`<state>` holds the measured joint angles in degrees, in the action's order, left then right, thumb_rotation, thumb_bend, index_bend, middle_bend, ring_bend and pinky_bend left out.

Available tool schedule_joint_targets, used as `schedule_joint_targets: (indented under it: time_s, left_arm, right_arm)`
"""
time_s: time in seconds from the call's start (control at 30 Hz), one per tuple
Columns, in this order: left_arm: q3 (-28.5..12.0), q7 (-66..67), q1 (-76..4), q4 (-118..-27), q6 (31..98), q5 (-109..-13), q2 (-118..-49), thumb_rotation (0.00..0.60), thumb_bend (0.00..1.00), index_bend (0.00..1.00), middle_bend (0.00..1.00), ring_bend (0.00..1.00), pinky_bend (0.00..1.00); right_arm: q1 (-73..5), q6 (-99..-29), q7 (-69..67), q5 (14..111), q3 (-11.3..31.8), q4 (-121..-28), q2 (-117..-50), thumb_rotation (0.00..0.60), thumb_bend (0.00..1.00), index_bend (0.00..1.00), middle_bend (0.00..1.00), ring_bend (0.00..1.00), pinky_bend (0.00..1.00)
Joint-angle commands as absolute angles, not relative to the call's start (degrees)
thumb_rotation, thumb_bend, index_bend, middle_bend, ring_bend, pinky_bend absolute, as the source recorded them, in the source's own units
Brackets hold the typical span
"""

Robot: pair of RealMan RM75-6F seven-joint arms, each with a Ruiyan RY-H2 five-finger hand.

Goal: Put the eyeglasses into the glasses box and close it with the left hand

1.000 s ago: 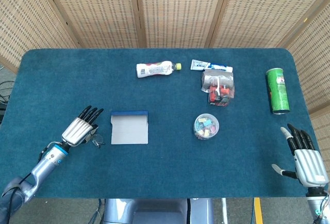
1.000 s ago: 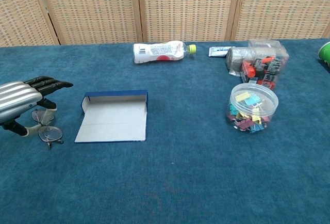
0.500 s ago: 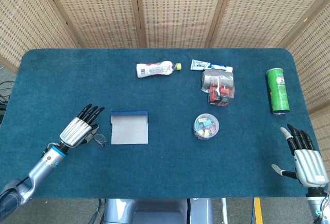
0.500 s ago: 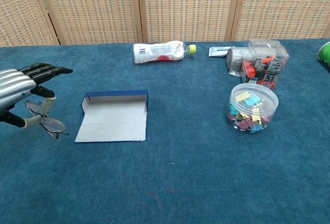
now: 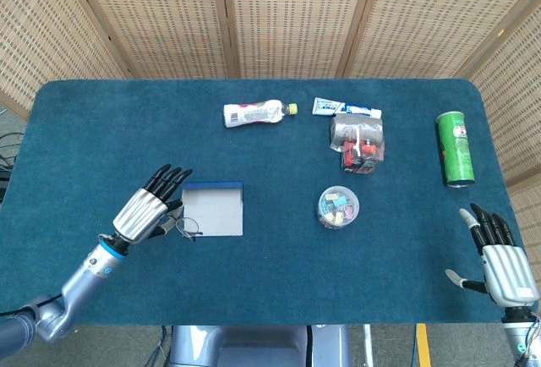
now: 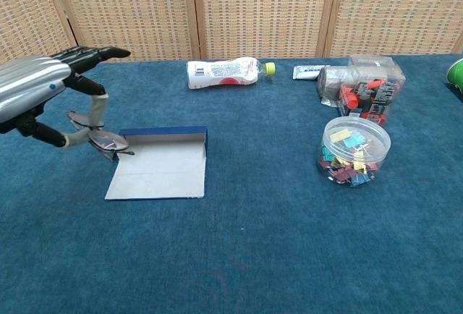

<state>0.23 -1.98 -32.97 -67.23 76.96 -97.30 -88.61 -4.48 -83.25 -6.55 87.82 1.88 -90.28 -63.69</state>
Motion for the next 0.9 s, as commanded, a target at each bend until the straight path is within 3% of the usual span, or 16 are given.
schedule_joint_targets:
  time_s: [0.03,0.33,0.9]
  left_arm:
    - [-2.74,2.52,-35.17,-73.17,72.24,-93.47,-87.85,0.600,0.43,0.63,0.00,0.00,0.00]
    - [-6.64,9.41,-37.72,-77.73,63.54,-84.14,-92.06,0.600,0.44,0.63,0.00,0.00,0.00]
    - [-9.33,11.96,-37.73,-71.46,61.84,-76.22,-101.24,0.600,0.45,0.63,0.00,0.00,0.00]
  right_arm:
    - [-4.49,-83.23,-6.62,87.87,1.85,-90.26,-63.66,0.600,0.00,0.00,0.00,0.00,0.00]
    - [-4.74,-82.57,-7.35,87.78,1.75,-90.29,-63.39,0.600,0.00,0.00,0.00,0.00,0.00]
    - [-4.87,-82.17,-8.18,87.85,1.56,-90.44,-63.02,0.600,0.00,0.00,0.00,0.00,0.00]
